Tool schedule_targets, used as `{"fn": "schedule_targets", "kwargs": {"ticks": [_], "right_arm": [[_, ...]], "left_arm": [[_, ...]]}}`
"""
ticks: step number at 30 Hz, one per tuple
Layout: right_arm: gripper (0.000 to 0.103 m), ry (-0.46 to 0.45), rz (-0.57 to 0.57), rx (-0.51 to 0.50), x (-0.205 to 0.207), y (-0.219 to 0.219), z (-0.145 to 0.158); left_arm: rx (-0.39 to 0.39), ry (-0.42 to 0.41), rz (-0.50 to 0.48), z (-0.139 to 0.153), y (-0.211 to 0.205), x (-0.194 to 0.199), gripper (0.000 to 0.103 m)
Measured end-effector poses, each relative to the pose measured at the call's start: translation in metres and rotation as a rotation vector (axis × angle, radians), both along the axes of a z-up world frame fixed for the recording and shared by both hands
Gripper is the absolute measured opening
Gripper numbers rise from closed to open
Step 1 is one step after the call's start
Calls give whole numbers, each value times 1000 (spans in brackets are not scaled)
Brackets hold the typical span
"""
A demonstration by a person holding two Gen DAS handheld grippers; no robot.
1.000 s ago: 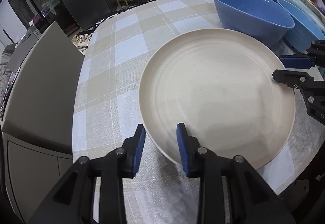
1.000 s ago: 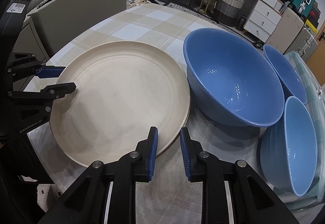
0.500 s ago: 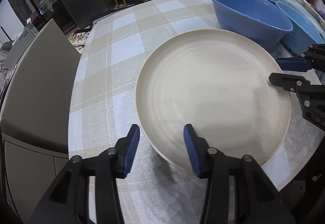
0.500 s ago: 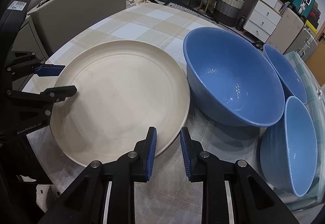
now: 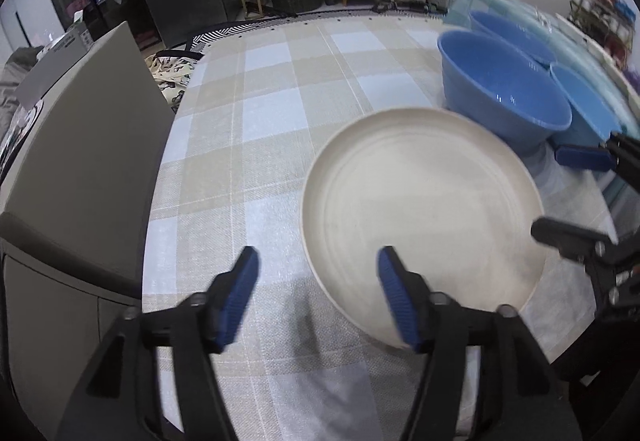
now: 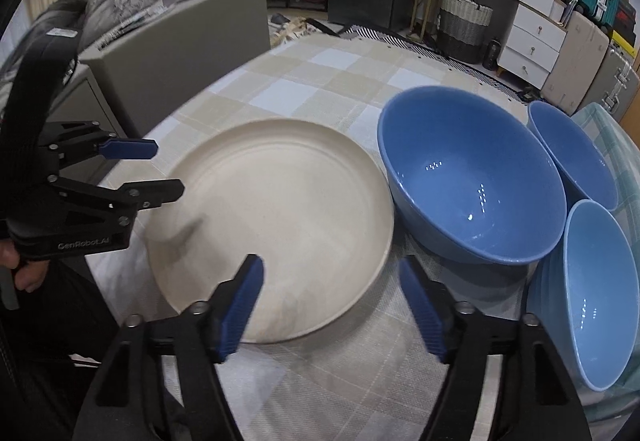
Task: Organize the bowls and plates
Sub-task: 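Withdraw both grippers from the plates and move toward the large blue bowl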
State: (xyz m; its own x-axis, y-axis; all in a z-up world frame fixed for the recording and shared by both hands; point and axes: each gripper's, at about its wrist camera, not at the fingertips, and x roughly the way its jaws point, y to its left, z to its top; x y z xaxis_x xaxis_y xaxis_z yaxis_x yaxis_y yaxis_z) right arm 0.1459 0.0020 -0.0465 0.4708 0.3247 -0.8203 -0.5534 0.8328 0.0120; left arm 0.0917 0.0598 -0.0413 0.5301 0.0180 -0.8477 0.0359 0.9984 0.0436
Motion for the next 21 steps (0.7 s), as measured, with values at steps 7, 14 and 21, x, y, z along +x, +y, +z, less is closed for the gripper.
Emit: {"fn": "schedule_targets", "kwargs": {"ticks": [7, 14, 21], "right_arm": [[92, -50, 0, 51, -5, -1, 16], [102, -146, -11, 86, -12, -5, 33], [102, -207, -33, 117, -12, -13, 48]], "left_arm": [[-62, -88, 21, 21, 8, -5, 103], [-64, -112, 15, 27, 4, -5, 103], [-71, -146, 7, 37, -1, -3, 103]]}}
